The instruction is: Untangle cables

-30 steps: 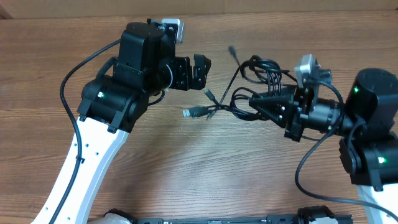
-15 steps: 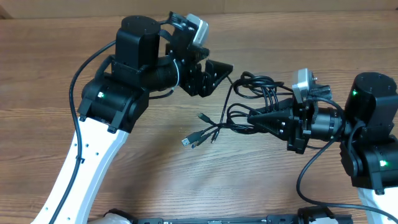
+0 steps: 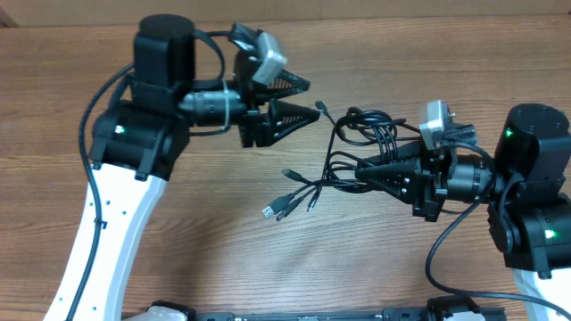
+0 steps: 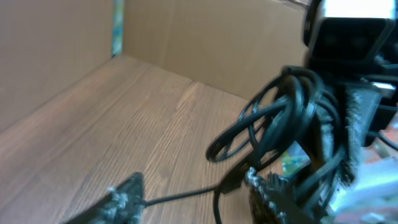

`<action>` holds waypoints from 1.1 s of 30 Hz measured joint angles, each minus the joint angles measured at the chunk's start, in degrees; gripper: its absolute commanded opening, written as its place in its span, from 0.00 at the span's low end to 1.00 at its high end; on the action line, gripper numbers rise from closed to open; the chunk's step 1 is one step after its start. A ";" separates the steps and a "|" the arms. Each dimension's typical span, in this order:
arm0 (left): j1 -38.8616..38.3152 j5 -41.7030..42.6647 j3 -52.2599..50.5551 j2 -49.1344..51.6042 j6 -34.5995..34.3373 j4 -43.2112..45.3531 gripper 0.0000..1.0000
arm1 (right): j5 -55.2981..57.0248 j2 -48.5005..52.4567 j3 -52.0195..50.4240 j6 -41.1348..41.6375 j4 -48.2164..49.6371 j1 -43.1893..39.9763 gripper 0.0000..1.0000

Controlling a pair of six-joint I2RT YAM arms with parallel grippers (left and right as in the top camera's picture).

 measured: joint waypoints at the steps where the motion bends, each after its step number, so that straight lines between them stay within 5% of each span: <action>1: 0.66 1.29 0.00 0.00 0.90 -0.76 0.72 | -0.33 0.00 -0.02 -0.02 0.11 0.00 0.08; 14: 1.25 10.54 0.00 0.00 12.28 -5.05 0.77 | -9.90 0.00 -0.02 -0.09 5.20 0.00 0.09; 33: -4.81 12.46 0.00 0.00 15.47 -4.57 0.79 | -14.71 0.00 -0.02 -0.11 6.08 0.00 0.10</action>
